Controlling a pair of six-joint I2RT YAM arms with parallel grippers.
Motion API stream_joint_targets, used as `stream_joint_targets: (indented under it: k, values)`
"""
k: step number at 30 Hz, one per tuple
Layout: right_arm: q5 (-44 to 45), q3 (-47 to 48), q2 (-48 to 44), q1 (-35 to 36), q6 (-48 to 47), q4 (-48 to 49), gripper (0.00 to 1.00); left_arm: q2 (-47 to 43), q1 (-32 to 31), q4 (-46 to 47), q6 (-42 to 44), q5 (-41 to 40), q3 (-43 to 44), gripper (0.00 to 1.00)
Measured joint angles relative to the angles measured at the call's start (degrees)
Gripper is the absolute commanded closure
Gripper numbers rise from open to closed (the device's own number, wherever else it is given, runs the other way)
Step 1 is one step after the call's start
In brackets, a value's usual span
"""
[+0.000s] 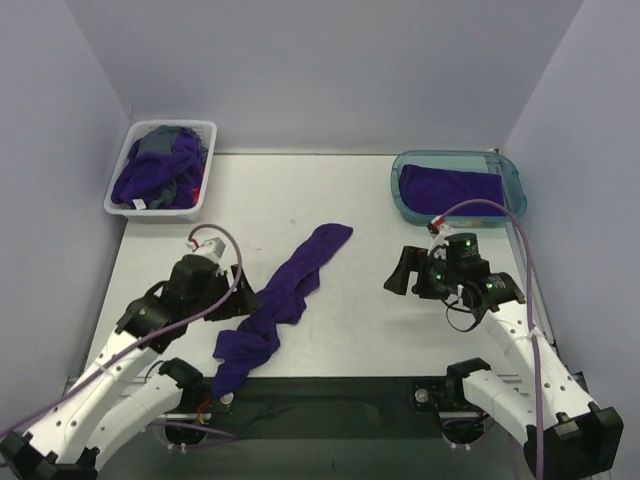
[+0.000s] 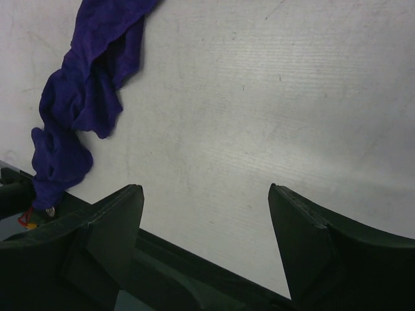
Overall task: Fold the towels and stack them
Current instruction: Move the towel to the center of the board, then flatten out the crumpled towel
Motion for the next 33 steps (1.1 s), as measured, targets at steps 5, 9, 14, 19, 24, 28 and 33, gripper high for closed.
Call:
stream_joint_targets:
  k: [5, 9, 14, 19, 24, 28, 33]
  values:
    - [1.1, -0.1, 2.4, 0.3, 0.6, 1.7, 0.21, 19.0, -1.8, 2.5, 7.4, -2.4, 13.4, 0.23]
    - [4.5, -1.8, -0.8, 0.4, 1.1, 2.6, 0.19, 35.5, -9.2, 8.1, 12.1, -7.1, 24.1, 0.24]
    - [8.5, -4.9, -6.4, 0.4, 2.1, 2.6, 0.17, 55.6, -15.5, 13.2, 17.3, -11.6, 37.4, 0.26]
    - [10.3, -7.9, -9.6, 0.4, 2.9, 2.6, 0.16, 73.9, -16.6, 15.5, 20.4, -13.5, 51.5, 0.27]
    - [10.8, -10.5, -10.4, 0.4, 3.7, 2.5, 0.16, 86.8, -16.5, 16.0, 22.1, -15.8, 62.9, 0.31]
    - [10.8, -11.3, -10.6, 0.4, 4.0, 2.6, 0.17, 93.4, -16.2, 16.0, 23.1, -17.3, 69.4, 0.37]
    - [10.5, -12.9, -11.5, 0.4, 4.2, 2.6, 0.17, 99.9, -15.8, 16.0, 23.6, -18.0, 75.8, 0.4]
